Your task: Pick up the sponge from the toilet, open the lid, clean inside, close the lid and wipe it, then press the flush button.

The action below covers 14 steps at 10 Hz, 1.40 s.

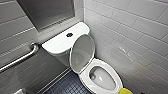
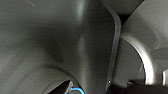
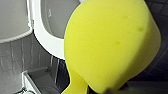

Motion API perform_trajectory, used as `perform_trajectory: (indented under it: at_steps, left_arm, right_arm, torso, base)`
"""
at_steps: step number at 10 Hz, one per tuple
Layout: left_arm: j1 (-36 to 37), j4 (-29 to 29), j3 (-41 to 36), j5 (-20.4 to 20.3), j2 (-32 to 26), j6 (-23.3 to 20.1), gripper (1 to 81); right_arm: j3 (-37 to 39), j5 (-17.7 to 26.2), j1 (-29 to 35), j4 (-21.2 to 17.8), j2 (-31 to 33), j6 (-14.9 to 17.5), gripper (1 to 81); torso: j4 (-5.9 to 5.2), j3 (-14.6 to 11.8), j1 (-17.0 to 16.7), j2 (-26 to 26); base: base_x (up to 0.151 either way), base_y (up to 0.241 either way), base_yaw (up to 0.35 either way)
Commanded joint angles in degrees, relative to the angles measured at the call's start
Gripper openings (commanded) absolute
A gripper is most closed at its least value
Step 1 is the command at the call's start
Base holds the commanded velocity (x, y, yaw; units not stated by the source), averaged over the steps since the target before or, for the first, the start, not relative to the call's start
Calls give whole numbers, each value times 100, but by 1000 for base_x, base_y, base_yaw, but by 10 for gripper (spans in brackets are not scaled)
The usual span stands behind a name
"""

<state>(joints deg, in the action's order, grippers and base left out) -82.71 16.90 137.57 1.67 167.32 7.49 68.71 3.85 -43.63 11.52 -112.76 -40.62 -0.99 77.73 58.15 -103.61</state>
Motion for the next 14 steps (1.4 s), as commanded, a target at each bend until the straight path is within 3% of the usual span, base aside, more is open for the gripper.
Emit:
perform_trajectory:
  at_steps: [1, 6, 12, 14]
  left_arm:
    - [-136, -28, -151, 395, 30, -19, 811]
    - [-136, -37, -143, 395, 39, -19, 811]
    - [-144, -55, -143, 395, 48, -19, 811]
    - [-136, -55, -134, 395, 48, -10, 811]
  right_arm:
    - [-570, 1134, 1192, 210, 24, -51, 10]
    - [485, 2366, 2572, 245, -1770, -236, 10]
    - [2276, 2146, 3144, 219, -3597, -288, 10]
    - [2726, 1786, 3312, 245, -3976, -614, 10]
  torso:
    - [0, 0, 0, 0]
    - [0, 0, 0, 0]
    - [0, 0, 0, 0]
    - [0, 0, 0, 0]
  base:
    - [0, 0, 0]
    - [0, 0, 0]
    - [0, 0, 0]
    - [0, 0, 0]
